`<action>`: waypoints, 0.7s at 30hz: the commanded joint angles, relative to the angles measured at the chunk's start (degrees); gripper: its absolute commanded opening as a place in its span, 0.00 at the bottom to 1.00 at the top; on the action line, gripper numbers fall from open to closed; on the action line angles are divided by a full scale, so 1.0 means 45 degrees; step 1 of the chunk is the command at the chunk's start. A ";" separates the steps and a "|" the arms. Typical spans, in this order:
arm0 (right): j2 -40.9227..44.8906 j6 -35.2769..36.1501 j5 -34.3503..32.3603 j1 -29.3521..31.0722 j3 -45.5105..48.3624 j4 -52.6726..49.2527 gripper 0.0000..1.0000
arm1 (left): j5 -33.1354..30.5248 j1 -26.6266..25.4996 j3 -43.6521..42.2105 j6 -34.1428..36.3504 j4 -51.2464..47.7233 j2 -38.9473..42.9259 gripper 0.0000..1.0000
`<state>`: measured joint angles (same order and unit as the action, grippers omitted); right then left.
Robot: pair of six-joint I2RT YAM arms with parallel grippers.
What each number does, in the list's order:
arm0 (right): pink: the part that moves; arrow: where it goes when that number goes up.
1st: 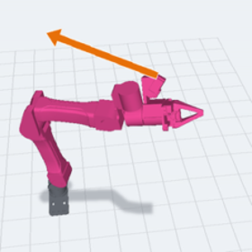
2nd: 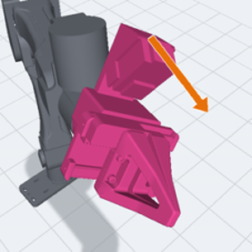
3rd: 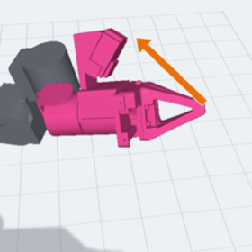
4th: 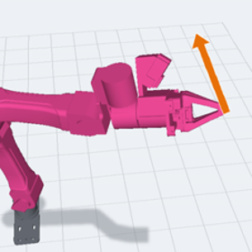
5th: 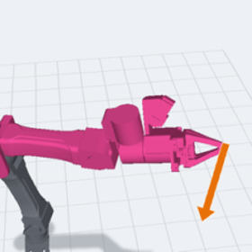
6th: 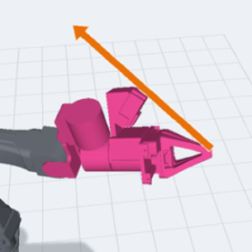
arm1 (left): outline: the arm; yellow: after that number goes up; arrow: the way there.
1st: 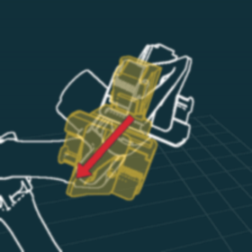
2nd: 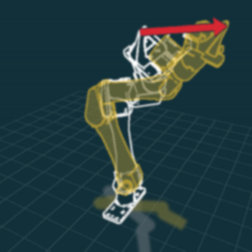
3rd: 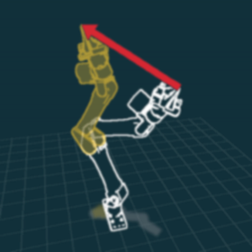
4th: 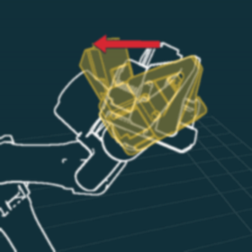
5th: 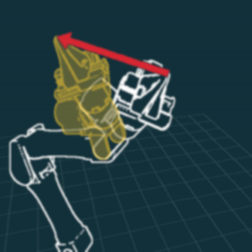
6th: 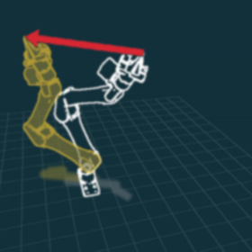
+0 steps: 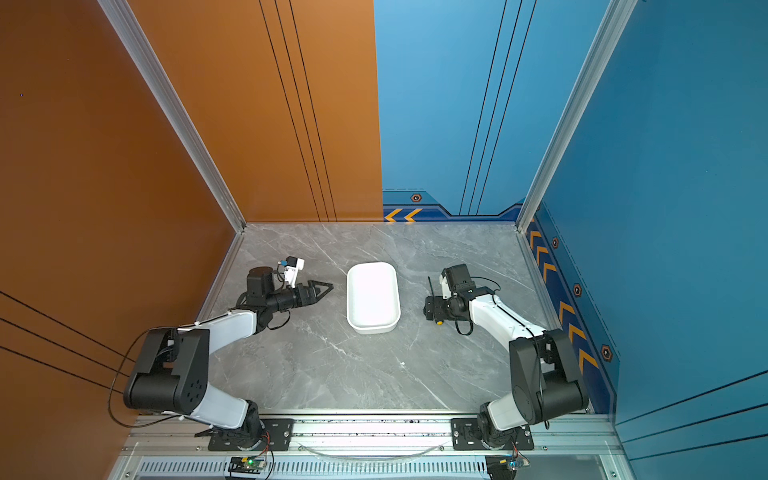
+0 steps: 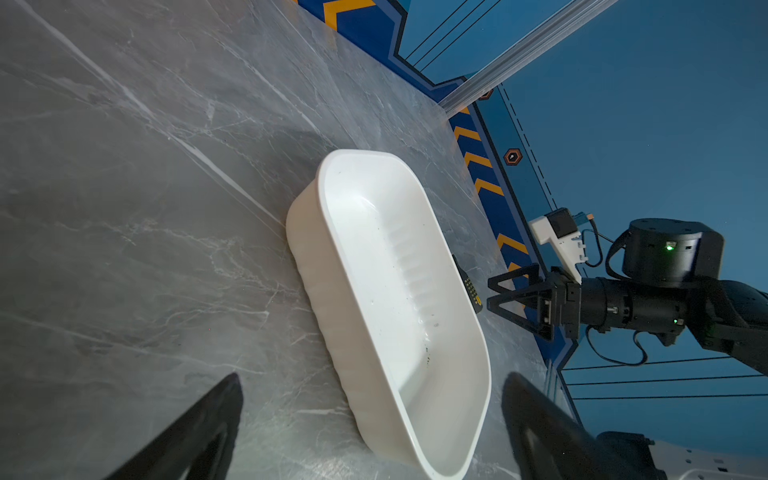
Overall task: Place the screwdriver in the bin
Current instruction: 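Lower the right gripper over the screwdriver handle while the left gripper hovers beside the bin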
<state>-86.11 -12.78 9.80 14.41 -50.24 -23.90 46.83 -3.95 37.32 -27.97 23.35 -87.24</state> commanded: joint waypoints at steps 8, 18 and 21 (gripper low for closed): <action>-0.1917 0.0177 -0.1052 0.0157 -0.1725 -0.1226 0.90 | 0.0805 -0.0393 -0.0367 -0.0403 -0.0052 -0.0656 0.98; -0.3359 0.0343 -0.1094 0.0215 -0.2717 -0.1556 0.79 | 0.0709 -0.0373 -0.0378 -0.0496 -0.0052 -0.0979 0.98; -0.3547 0.0389 -0.1129 0.0234 -0.2852 -0.1639 0.75 | 0.0661 -0.0356 -0.0364 -0.0452 -0.0182 -0.1021 0.98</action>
<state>-101.21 -11.81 5.96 15.07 -61.25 -28.80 48.71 -5.32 36.05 -29.91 23.29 -91.15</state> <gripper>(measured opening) 0.766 0.978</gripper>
